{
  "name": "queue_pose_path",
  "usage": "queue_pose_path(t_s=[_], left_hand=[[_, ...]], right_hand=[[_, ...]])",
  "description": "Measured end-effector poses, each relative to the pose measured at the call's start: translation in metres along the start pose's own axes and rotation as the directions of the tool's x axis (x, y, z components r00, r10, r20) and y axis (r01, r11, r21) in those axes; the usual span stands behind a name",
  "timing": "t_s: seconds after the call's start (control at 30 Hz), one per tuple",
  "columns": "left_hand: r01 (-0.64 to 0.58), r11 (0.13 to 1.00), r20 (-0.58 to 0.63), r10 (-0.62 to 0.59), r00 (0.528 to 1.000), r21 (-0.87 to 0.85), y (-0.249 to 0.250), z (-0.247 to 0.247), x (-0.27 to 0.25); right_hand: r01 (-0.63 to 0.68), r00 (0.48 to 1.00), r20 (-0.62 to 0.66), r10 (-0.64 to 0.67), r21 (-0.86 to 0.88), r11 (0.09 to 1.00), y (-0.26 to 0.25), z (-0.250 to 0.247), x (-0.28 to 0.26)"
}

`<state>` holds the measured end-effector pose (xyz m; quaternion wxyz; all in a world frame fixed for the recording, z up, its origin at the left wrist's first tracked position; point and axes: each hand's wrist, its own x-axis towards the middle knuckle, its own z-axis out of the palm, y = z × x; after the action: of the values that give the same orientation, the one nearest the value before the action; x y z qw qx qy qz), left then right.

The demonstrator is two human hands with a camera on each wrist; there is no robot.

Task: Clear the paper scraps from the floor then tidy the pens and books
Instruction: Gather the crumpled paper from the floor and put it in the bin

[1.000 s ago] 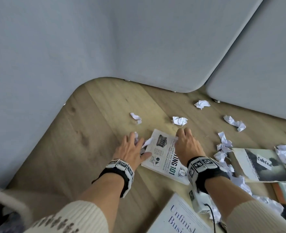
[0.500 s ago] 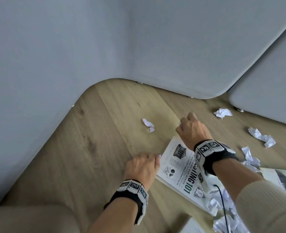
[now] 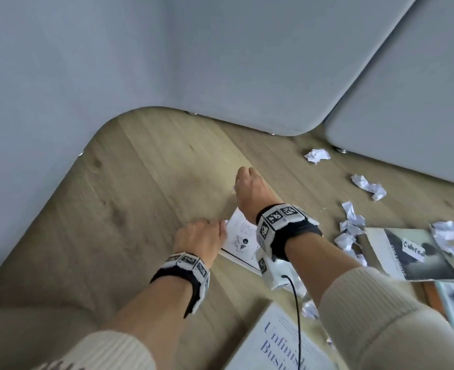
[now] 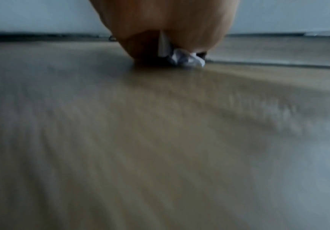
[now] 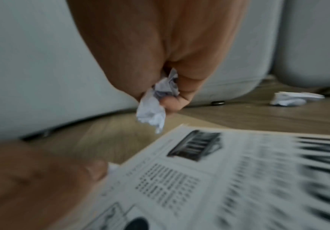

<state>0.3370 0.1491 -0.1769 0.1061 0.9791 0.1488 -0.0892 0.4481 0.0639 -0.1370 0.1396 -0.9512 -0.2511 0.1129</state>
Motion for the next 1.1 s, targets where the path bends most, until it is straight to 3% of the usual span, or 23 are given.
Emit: queue_pose_path(t_s=[0.13, 0.27, 0.47, 0.53, 0.6, 0.73, 0.8, 0.87, 0.9, 0.93, 1.03, 1.1], left_hand=[[-0.064, 0.998, 0.081, 0.062, 0.995, 0.018, 0.014, -0.034, 0.0], [-0.108, 0.994, -0.148, 0.109, 0.983, 0.017, 0.04, -0.058, -0.014], [-0.142, 0.976, -0.354, 0.077, 0.932, -0.163, 0.092, -0.072, -0.033], [-0.127, 0.971, -0.448, 0.023, 0.894, -0.204, 0.102, -0.081, -0.03], [-0.197, 0.949, -0.543, 0.034, 0.839, -0.247, 0.114, -0.094, -0.029], [-0.53, 0.836, -0.663, 0.315, 0.679, -0.145, 0.156, -0.115, -0.037], [-0.691, 0.719, -0.588, 0.526, 0.614, -0.079, 0.173, -0.114, -0.043], [-0.78, 0.626, -0.424, 0.701, 0.574, -0.022, 0.185, -0.103, -0.053], [-0.785, 0.619, -0.33, 0.743, 0.582, 0.009, 0.191, -0.094, -0.057], [-0.764, 0.645, -0.257, 0.741, 0.62, 0.015, 0.198, -0.085, -0.059], [-0.643, 0.761, -0.186, 0.621, 0.762, -0.094, 0.214, -0.056, -0.061], [-0.61, 0.777, -0.16, 0.59, 0.792, -0.156, 0.224, -0.034, -0.062]], right_hand=[[-0.112, 0.987, -0.095, 0.129, 0.165, 0.98, 0.06, -0.036, -0.085], [-0.271, 0.95, -0.105, 0.294, 0.188, 0.944, 0.123, -0.048, -0.167], [-0.494, 0.835, -0.191, 0.516, 0.154, 0.856, 0.164, -0.037, -0.247], [-0.503, 0.841, -0.161, 0.516, 0.121, 0.856, 0.171, -0.038, -0.26], [-0.504, 0.86, -0.086, 0.504, 0.017, 0.863, 0.174, -0.039, -0.266], [-0.499, 0.865, -0.014, 0.501, -0.114, 0.859, 0.169, -0.026, -0.263], [-0.491, 0.866, 0.009, 0.5, -0.174, 0.854, 0.167, -0.014, -0.262], [-0.461, 0.877, 0.05, 0.477, -0.186, 0.868, 0.168, -0.001, -0.266], [-0.428, 0.894, 0.049, 0.445, -0.199, 0.882, 0.169, 0.005, -0.269], [-0.404, 0.907, 0.037, 0.419, -0.198, 0.893, 0.17, 0.01, -0.272], [-0.422, 0.905, 0.036, 0.423, -0.033, 0.906, 0.17, 0.011, -0.284], [-0.398, 0.917, 0.052, 0.396, 0.046, 0.916, 0.17, 0.007, -0.295]])
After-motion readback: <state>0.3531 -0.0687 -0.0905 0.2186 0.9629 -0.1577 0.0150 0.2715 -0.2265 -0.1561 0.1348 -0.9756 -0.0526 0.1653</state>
